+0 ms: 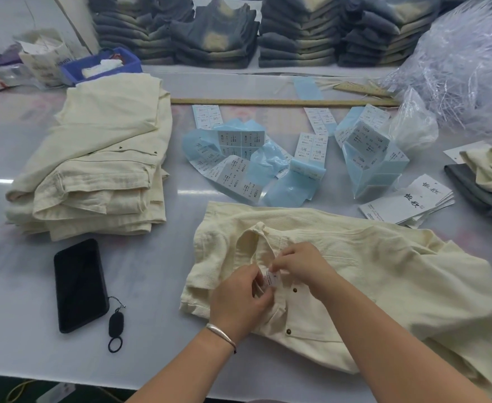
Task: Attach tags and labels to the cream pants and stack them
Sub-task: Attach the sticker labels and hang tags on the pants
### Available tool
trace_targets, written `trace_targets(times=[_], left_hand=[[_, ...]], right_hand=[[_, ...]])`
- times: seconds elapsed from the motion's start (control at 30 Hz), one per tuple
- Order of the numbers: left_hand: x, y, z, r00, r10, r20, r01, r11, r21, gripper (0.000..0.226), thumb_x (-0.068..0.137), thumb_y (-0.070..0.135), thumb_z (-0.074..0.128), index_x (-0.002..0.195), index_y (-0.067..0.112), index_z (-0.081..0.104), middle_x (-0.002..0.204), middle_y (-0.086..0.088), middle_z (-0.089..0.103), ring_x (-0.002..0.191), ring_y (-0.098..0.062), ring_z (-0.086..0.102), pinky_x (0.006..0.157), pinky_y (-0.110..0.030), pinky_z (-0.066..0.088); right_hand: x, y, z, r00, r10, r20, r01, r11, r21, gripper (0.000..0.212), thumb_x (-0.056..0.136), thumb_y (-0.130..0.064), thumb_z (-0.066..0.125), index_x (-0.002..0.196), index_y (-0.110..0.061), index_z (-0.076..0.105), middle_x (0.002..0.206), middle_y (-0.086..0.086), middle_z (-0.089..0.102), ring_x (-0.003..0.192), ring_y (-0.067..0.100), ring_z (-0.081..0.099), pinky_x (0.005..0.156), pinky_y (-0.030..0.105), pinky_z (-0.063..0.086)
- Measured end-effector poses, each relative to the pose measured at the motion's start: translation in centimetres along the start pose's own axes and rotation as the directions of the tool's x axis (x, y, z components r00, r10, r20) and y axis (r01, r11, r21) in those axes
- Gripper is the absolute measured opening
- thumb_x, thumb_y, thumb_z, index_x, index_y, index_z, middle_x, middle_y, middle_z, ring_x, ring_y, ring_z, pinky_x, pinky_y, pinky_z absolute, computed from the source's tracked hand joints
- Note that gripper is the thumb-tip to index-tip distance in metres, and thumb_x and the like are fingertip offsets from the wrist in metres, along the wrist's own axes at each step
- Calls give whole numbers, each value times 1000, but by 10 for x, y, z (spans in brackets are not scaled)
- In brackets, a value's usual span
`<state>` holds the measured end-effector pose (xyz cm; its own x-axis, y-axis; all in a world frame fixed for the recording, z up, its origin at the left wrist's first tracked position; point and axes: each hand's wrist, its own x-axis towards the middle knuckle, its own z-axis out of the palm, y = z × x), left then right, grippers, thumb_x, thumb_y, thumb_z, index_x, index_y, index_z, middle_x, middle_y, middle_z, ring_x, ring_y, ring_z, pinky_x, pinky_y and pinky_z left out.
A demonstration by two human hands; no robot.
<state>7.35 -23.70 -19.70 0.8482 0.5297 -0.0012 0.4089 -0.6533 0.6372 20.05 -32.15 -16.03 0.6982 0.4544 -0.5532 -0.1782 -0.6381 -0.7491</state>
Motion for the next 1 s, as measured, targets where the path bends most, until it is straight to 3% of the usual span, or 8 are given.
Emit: trace_targets(times=[0.13,0.23,0.33,0.47,0.6,0.73,0.83,1.0], left_hand=[[-6,-3,-1,993,82,-84,-76,994,75,27,68,43,71,70,24,51,65,12,50,59,-8,50,50,-28,44],[-4,-6,-9,988,132,-83,-123,988,96,33,62,52,71,69,27,50,61,14,47,55,-5,48,47,-21,39],[-2,-5,-16,979,201,-35,-193,969,151,31,63,54,64,71,26,52,64,13,51,56,-6,50,48,-23,40],[1,5,-24,929,365,-58,-354,925,141,12,69,33,56,70,21,57,63,10,56,49,-11,51,41,-27,42],[3,13,-31,868,479,-132,-469,877,99,4,75,17,64,74,14,62,68,7,58,50,-11,51,43,-27,43],[6,26,-38,814,539,-217,-543,838,48,9,84,16,59,83,8,62,76,2,57,56,-12,49,47,-20,38],[10,40,-40,799,547,-250,-569,822,-16,5,89,15,56,93,13,54,81,-2,57,62,-15,51,52,-25,41],[13,64,-35,796,542,-269,-573,818,-45,9,90,11,52,96,16,49,84,-4,57,66,-17,53,55,-30,44]], right_hand=[[-8,3,-9,1000,14,10,-14,1000,-17,12,65,-3,72,71,7,68,56,5,39,51,12,33,41,18,27],[-12,6,-16,999,40,11,-40,999,9,17,64,-3,72,51,-1,63,45,-3,35,41,9,28,40,19,25],[-19,13,-20,995,91,41,-96,981,170,17,64,-2,71,54,-7,58,49,0,39,43,11,29,43,22,23],[-33,33,-22,980,149,133,-193,880,433,23,69,-2,70,49,-13,64,53,3,50,46,10,41,47,21,32],[-50,45,-22,988,43,150,-122,813,570,23,72,-1,67,52,-13,68,58,2,50,50,8,44,49,18,38],[-67,33,-30,967,-199,161,52,768,638,11,63,-6,68,54,-11,64,58,1,47,53,10,38,50,18,32],[-73,22,-44,932,-324,159,137,724,676,12,63,-5,67,54,-11,63,59,0,48,55,11,36,53,19,31],[-75,22,-71,905,-401,143,212,715,666,10,64,-4,69,56,-9,65,60,3,48,56,13,35,54,20,30]])
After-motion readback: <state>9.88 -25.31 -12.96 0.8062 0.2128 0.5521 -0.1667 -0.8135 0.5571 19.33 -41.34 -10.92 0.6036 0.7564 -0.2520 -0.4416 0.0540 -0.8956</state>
